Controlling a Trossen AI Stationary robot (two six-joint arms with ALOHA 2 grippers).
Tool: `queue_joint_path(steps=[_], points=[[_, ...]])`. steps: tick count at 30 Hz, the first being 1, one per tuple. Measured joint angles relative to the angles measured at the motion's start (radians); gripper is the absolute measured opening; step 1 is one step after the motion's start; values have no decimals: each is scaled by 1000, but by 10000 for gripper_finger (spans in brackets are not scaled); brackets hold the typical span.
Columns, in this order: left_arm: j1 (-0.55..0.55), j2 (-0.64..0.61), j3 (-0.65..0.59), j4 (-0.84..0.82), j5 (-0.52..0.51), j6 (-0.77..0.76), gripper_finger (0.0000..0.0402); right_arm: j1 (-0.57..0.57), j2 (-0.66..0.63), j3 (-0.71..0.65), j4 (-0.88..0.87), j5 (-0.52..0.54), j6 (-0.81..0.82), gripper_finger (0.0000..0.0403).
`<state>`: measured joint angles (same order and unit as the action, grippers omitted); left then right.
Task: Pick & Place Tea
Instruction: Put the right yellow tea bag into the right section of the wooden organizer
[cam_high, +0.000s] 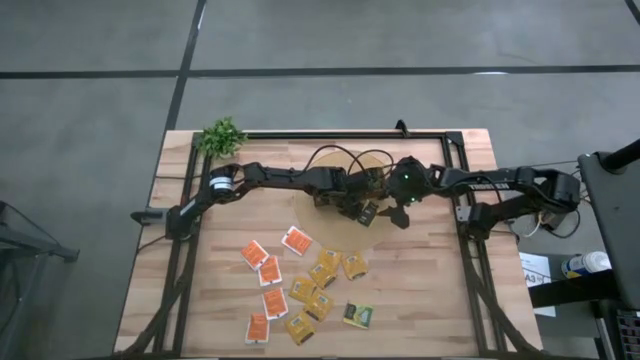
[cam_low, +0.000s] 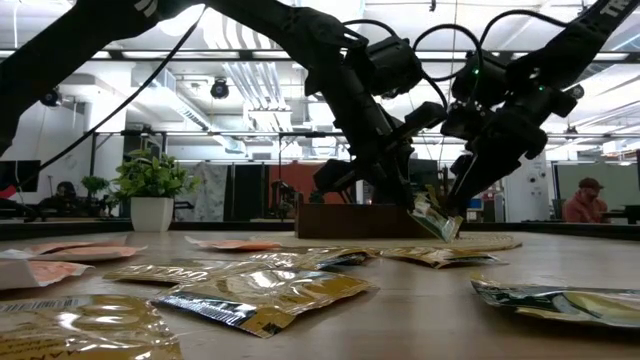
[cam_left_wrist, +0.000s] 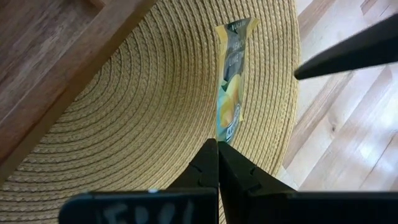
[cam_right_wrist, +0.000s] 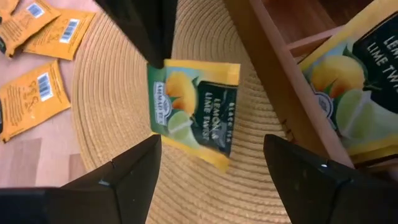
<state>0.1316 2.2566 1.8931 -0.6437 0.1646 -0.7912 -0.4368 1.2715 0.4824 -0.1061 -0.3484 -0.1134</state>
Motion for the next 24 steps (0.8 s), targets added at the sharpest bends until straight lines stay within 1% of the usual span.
queue_joint_path(steps=[5,12,15,17,20,22,24], points=[[-1,0,0,1,0,0,0,-25,34,0,40,-76,-3,279],[-1,0,0,0,0,3,0,-27,90,0,66,-103,-5,277],[-1,0,0,0,0,3,0,-27,103,5,72,-111,-1,268],[-1,0,0,0,0,3,0,-27,113,11,71,-137,1,253],[-1,0,0,0,0,7,0,-27,130,26,72,-161,1,217],[-1,0,0,0,0,8,0,-27,143,38,72,-161,1,186],[-1,0,0,0,1,9,0,-27,152,46,67,-166,-1,145]])
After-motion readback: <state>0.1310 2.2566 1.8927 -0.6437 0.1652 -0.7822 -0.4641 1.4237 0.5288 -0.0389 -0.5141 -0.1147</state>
